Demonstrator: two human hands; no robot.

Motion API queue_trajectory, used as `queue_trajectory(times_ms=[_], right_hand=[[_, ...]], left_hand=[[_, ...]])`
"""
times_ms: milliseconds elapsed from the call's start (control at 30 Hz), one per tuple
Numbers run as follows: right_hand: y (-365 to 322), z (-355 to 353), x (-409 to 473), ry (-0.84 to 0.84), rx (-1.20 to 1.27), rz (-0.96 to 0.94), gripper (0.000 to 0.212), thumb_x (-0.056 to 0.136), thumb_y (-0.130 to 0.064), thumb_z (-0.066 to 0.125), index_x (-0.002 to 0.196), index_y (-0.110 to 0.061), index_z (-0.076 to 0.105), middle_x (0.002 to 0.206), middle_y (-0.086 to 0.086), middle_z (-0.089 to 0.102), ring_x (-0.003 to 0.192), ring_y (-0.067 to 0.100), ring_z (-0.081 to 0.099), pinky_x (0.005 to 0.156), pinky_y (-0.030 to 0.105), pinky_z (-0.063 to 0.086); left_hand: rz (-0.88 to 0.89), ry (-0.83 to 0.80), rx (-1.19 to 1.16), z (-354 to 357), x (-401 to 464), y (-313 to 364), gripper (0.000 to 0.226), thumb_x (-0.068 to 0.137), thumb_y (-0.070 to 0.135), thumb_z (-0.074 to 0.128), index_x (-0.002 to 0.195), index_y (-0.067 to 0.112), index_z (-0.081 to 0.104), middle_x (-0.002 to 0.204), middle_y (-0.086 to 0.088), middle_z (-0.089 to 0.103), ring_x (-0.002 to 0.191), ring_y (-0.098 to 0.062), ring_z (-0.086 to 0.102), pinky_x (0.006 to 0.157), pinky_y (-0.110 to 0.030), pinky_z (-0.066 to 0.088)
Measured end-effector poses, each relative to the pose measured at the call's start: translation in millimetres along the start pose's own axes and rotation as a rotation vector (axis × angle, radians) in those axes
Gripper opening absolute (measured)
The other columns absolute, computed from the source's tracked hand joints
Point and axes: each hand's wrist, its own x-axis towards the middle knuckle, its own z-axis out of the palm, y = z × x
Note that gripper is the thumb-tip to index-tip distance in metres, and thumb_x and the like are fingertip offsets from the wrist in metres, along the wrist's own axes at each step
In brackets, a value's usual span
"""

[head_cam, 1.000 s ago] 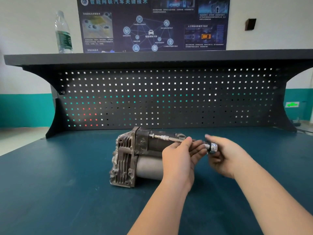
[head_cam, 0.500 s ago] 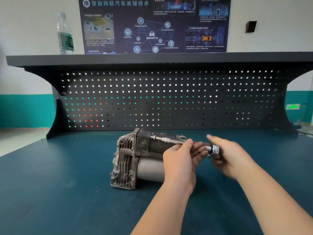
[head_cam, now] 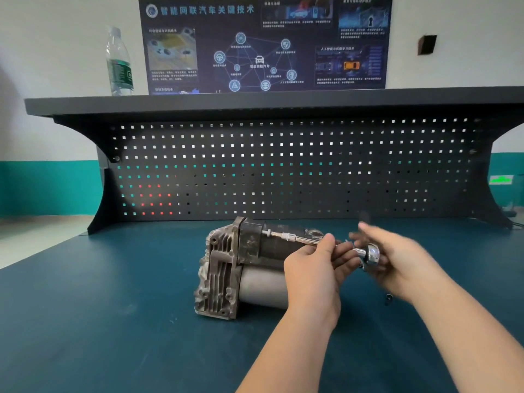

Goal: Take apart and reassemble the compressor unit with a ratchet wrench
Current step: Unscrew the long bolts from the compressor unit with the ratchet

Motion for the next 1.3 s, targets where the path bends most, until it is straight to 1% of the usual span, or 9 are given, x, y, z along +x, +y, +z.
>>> queue_trajectory(times_ms=[100,367,467,700,800,967,1067,1233,1300], right_hand=[[4.7,1.0,1.1,0.017,0.083,0.145,0.014,0.089,-0.013,0.060,0.077,-0.008,0.055,0.045,-0.003,0.049,0.026,0.001,0.027,0.028,0.010,0.023],[-22.3,-2.6,-9.3,-0.295,0.081,-0.352,0.020,0.076,-0.029,0.060,0.084,-0.027,0.078,0.062,-0.005,0.063,0.034,0.004,0.035,0.041,0.013,0.037],[-19.5,-6.5,-7.5,-0.284,0.064,-0.271,0.020,0.076,-0.030,0.060,0.083,-0.026,0.078,0.062,-0.005,0.063,0.034,0.004,0.036,0.040,0.012,0.036],[3.2,-0.5,2.7,0.011,-0.042,0.154,0.015,0.089,-0.023,0.063,0.084,-0.010,0.058,0.066,0.000,0.049,0.036,0.003,0.032,0.029,0.011,0.024],[-5.6,-1.6,2.3,-0.031,-0.060,-0.047,0.019,0.087,-0.030,0.063,0.086,-0.013,0.069,0.061,-0.003,0.060,0.041,0.005,0.034,0.036,0.013,0.030],[-26.1,-6.9,-8.5,-0.320,-0.003,-0.355,0.020,0.074,-0.032,0.061,0.085,-0.026,0.077,0.065,-0.006,0.063,0.039,0.003,0.038,0.042,0.012,0.034],[-19.4,-6.8,-4.6,-0.199,-0.043,-0.231,0.019,0.076,-0.032,0.063,0.083,-0.018,0.075,0.062,-0.005,0.062,0.036,0.002,0.037,0.035,0.011,0.027],[1.9,0.1,-1.2,-0.018,-0.022,0.221,0.012,0.092,-0.019,0.057,0.082,-0.011,0.056,0.043,-0.001,0.052,0.027,0.001,0.033,0.026,0.009,0.019],[0.3,-1.0,0.3,-0.017,-0.005,0.163,0.015,0.092,-0.021,0.058,0.081,-0.010,0.058,0.046,-0.002,0.052,0.027,0.000,0.031,0.027,0.009,0.020]], left_hand=[[0.002,0.002,-0.005,-0.5,1.0,0.0,0.017,0.094,0.003,0.051,0.079,-0.004,0.055,0.051,-0.008,0.064,0.043,-0.016,0.061,0.046,-0.020,0.051],[-0.001,-0.022,0.002,-1.2,0.6,-0.1,0.017,0.090,0.005,0.059,0.075,-0.003,0.059,0.055,-0.008,0.064,0.047,-0.015,0.062,0.049,-0.020,0.052],[-0.007,-0.009,0.003,-0.7,0.8,-0.8,0.019,0.093,0.003,0.054,0.075,-0.004,0.057,0.052,-0.007,0.064,0.045,-0.015,0.062,0.047,-0.020,0.052],[-0.007,0.000,-0.015,-1.8,1.2,-1.6,0.019,0.093,0.002,0.053,0.075,-0.004,0.057,0.052,-0.009,0.065,0.044,-0.016,0.062,0.047,-0.020,0.052],[0.002,-0.011,-0.013,-1.6,1.3,-2.3,0.017,0.091,0.005,0.057,0.076,-0.003,0.059,0.054,-0.008,0.064,0.046,-0.016,0.062,0.048,-0.020,0.052],[0.007,-0.023,0.005,-1.6,1.7,-3.1,0.019,0.091,0.008,0.058,0.076,-0.003,0.059,0.055,-0.007,0.065,0.048,-0.015,0.062,0.051,-0.021,0.053],[0.004,-0.008,0.000,-1.6,1.9,-3.5,0.019,0.093,0.005,0.054,0.078,-0.005,0.057,0.054,-0.008,0.065,0.046,-0.016,0.062,0.049,-0.021,0.053],[-0.005,-0.005,-0.023,-1.3,1.5,-2.6,0.015,0.094,0.002,0.051,0.081,-0.006,0.055,0.053,-0.010,0.065,0.044,-0.017,0.062,0.047,-0.021,0.053],[-0.005,-0.005,-0.027,-1.8,1.4,-3.6,0.015,0.093,0.002,0.052,0.081,-0.006,0.056,0.054,-0.010,0.065,0.044,-0.017,0.062,0.047,-0.021,0.053]])
